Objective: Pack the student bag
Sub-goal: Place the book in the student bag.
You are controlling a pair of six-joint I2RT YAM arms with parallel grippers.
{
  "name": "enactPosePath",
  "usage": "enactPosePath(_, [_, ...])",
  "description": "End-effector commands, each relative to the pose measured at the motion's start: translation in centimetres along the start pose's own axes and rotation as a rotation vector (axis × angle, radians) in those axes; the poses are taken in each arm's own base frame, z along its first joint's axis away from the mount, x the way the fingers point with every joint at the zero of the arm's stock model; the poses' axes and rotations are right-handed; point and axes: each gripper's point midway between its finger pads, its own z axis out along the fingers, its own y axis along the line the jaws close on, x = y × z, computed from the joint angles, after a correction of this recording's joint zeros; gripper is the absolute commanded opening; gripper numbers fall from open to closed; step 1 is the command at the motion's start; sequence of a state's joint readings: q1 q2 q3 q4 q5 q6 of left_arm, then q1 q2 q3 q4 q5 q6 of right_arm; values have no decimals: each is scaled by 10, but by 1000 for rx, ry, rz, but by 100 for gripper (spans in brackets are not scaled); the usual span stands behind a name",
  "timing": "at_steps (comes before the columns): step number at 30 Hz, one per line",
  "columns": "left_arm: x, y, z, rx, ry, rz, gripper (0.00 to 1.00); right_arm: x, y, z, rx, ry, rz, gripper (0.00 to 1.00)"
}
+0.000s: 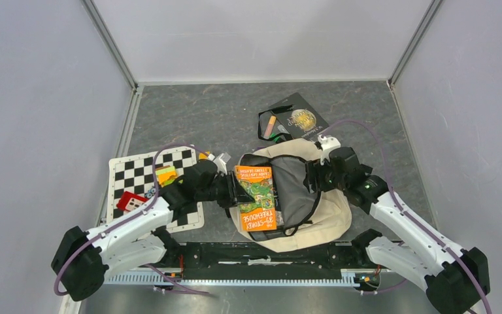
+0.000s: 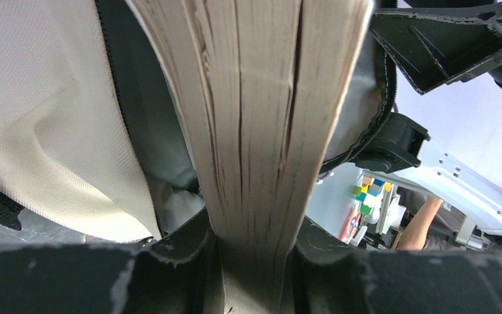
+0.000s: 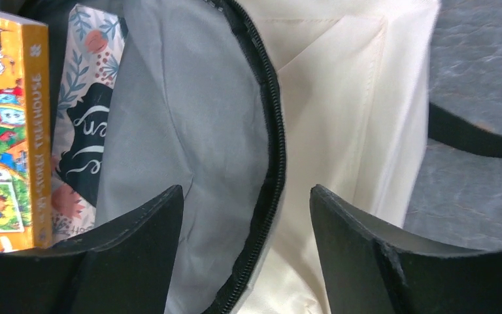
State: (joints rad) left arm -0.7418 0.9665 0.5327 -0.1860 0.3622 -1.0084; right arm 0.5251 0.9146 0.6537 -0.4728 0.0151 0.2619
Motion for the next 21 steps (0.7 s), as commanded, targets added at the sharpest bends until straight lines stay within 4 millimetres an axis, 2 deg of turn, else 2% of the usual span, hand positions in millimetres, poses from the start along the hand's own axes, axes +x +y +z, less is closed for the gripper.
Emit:
enactPosePath(1, [-17,-27,3,80,-76,4,2,-7,23,4,-128,-44,10,63])
enactPosePath(2, [-17,-23,5,64,-76,-1,2,-11,25,4,-143,-61,9,54])
enactPosePath(5, [-15,-8,11,0,-77,-16,2,-25,27,-4,-148,-117,4,18])
enactPosePath(7, [-15,-3,15,-15,-81,-26,2,-38,27,-11,-142,-156,-1,0])
enactPosePath(11, [-17,-4,20,-9,-92,-44,2,-65,32,-31,-160,-236,-6,0])
enactPosePath(17, [-24,-12,30,27,-111,-67,2,-87,44,-50,-213,-300,-1,0])
enactPosePath(21, [-27,-5,41,10,-132,-97,2,-104,50,-63,-241,-350,-2,0])
